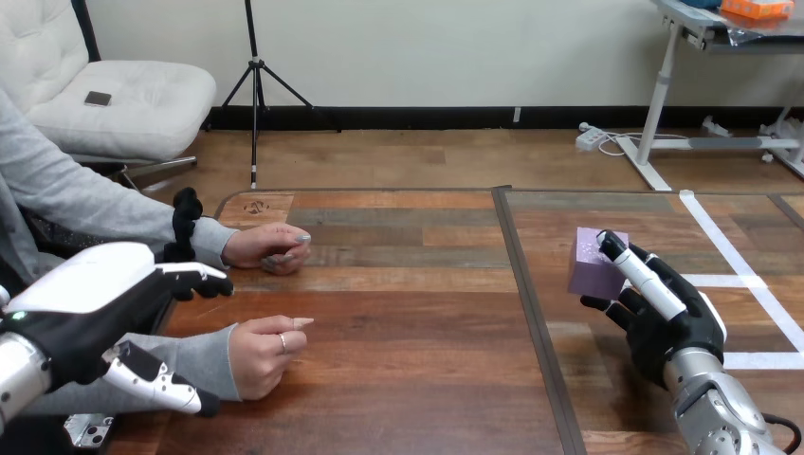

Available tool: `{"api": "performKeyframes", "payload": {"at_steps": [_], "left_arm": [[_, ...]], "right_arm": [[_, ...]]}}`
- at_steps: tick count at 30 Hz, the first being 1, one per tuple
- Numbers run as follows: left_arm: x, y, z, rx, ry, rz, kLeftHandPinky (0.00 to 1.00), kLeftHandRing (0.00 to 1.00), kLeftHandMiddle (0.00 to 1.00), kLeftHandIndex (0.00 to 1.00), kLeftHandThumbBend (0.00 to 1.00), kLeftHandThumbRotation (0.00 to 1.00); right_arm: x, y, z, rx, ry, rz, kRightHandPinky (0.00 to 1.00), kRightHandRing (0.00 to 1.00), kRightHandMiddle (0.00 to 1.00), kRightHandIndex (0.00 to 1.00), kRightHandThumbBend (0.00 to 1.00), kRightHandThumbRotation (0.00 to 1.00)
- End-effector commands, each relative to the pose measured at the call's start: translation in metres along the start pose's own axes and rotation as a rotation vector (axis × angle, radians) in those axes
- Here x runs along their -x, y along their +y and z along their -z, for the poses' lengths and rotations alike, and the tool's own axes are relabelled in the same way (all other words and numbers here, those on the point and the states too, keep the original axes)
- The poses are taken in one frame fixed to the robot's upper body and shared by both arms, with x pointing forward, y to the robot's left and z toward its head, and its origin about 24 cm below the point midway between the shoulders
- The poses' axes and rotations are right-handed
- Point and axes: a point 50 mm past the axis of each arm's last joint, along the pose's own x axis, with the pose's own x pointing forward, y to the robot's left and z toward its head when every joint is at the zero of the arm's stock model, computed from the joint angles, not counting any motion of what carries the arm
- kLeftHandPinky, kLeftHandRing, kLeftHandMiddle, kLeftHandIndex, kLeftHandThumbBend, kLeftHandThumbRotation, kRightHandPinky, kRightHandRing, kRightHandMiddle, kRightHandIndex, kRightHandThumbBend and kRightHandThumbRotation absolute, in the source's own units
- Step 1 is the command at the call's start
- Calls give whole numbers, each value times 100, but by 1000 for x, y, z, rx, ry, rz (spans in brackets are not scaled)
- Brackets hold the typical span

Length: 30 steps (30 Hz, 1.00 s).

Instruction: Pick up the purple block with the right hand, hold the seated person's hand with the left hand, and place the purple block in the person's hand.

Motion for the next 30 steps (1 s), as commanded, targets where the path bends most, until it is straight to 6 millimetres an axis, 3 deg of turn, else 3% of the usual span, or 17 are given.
{"api": "performKeyframes", "payload": {"at_steps": [1, 30], "left_arm": [[-6, 23, -9, -84, -35, -50, 75, 79, 81, 79, 100, 31], [-22, 14, -4, -193, -7, -140, 76, 79, 82, 79, 100, 36]], "right_arm": [[-4, 11, -26, -5, -93, -42, 36, 41, 46, 45, 76, 0], [-1, 11, -26, -25, -106, -64, 35, 40, 45, 45, 74, 0]]}}
